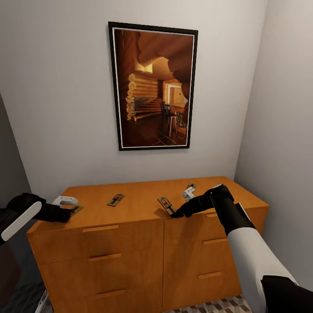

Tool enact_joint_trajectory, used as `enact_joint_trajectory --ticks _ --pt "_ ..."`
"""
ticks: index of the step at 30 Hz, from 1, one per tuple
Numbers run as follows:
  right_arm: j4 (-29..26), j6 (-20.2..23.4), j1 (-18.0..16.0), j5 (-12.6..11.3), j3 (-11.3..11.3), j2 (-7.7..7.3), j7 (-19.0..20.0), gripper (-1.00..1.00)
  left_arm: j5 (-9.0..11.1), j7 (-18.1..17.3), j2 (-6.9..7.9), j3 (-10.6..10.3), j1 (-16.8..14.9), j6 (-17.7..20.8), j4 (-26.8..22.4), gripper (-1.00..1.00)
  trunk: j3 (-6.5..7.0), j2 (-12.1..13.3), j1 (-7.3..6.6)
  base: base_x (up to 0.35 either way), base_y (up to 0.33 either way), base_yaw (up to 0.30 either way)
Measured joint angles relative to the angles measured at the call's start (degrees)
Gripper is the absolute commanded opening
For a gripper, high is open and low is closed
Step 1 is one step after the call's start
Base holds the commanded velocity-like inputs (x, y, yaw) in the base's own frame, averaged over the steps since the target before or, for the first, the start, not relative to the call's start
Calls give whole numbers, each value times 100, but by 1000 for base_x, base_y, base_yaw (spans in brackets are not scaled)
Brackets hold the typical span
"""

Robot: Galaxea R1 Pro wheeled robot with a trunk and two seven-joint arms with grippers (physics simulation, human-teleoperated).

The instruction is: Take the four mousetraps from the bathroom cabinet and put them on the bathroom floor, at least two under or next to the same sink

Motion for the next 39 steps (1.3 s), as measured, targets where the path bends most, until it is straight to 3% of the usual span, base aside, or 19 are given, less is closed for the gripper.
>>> enact_joint_trajectory --ticks 21,26,31,39 --pt "2 -2 0 1 0 0 -1 -100 -20 1 -13 57 31 -5 -11 -100 0 0 0 0 0 0" --pt "1 -1 0 1 0 0 -3 -100 31 -5 -17 -178 -51 -30 136 -100 89 199 -109 0 0 0" --pt "2 -4 0 1 0 0 -7 -100 42 -7 -12 -178 76 -227 155 -100 179 400 -219 0 0 0" --pt "8 -4 0 8 0 0 -15 -100 102 -9 -14 -172 75 -27 302 -100 323 721 -395 0 0 0"
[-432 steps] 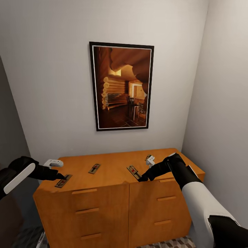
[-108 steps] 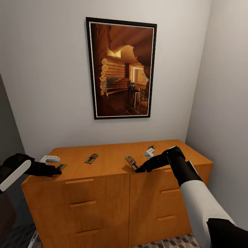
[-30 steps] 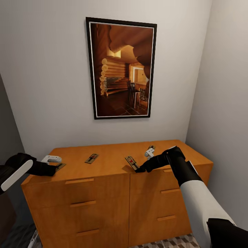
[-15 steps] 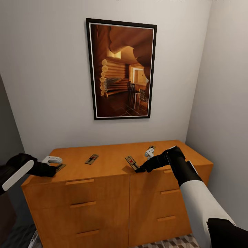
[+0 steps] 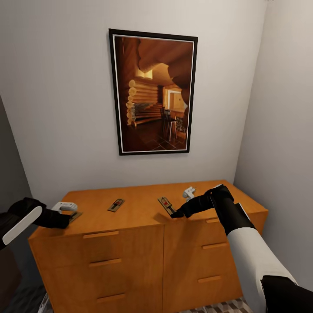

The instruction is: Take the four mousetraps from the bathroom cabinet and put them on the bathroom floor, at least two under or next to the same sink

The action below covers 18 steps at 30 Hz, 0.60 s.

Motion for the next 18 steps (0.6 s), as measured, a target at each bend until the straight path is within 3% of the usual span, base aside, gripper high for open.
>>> enact_joint_trajectory --ticks 18 --pt "1 -7 9 10 6 0 -19 -100 -36 14 -8 -10 8 21 67 -100 322 723 -395 0 0 0"
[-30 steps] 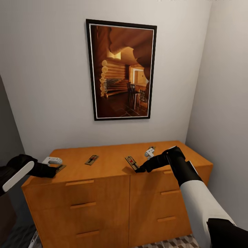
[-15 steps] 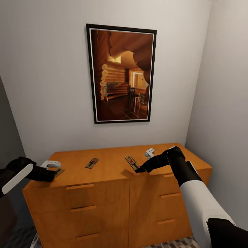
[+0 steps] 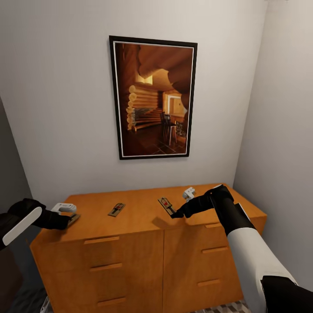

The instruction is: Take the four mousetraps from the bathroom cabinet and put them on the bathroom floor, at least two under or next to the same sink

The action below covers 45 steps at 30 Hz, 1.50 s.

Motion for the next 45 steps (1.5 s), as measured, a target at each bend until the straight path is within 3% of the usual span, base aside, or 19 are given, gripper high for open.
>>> enact_joint_trajectory --ticks 25,29,45 --pt "1 -17 8 -5 -3 0 -2 -100 8 -2 -28 0 -5 -3 0 -100 449 1003 -549 0 0 0" --pt "0 -21 9 -14 2 0 1 -100 6 -3 -37 146 -8 -11 8 -100 523 1164 -637 0 0 0" --pt "5 -21 18 -17 9 8 -2 -100 38 -4 -83 221 -8 -29 145 -100 940 1806 -989 -2 0 0"
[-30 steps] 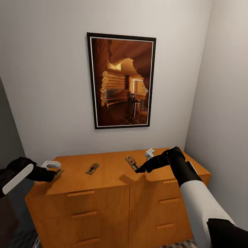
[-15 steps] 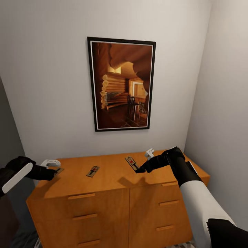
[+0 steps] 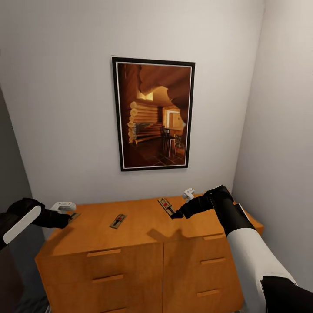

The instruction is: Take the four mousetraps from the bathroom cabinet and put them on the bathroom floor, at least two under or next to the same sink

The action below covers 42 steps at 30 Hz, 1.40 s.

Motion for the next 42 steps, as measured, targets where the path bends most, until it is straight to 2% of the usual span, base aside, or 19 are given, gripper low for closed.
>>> enact_joint_trajectory --ticks 5,8,17,34,36,38,42 --pt "3 1 0 0 2 2 -6 -100 7 3 -14 233 0 0 3 -100 126 201 -107 -172 0 0" --pt "3 10 0 6 3 1 -11 -100 12 4 -42 305 0 0 4 -100 184 322 -173 -289 0 -30" --pt "25 18 1 18 2 64 -22 -100 21 4 -71 322 -1 -2 6 -100 362 683 -370 -305 -27 -180" --pt "120 34 1 57 3 71 -44 -100 15 14 -164 307 0 -2 41 -100 707 1367 -744 -309 -77 -284" --pt "182 35 1 66 -1 71 -47 -100 20 19 -236 305 0 -4 157 -100 744 1448 -788 -309 -81 -293" --pt "248 36 2 68 -1 69 -50 -100 12 23 -376 304 0 -12 355 -100 780 1528 -832 -309 -81 -293" --pt "550 25 6 76 0 69 -67 -100 -11 52 -806 302 1 -81 979 -100 851 1690 -920 -309 -82 -293"
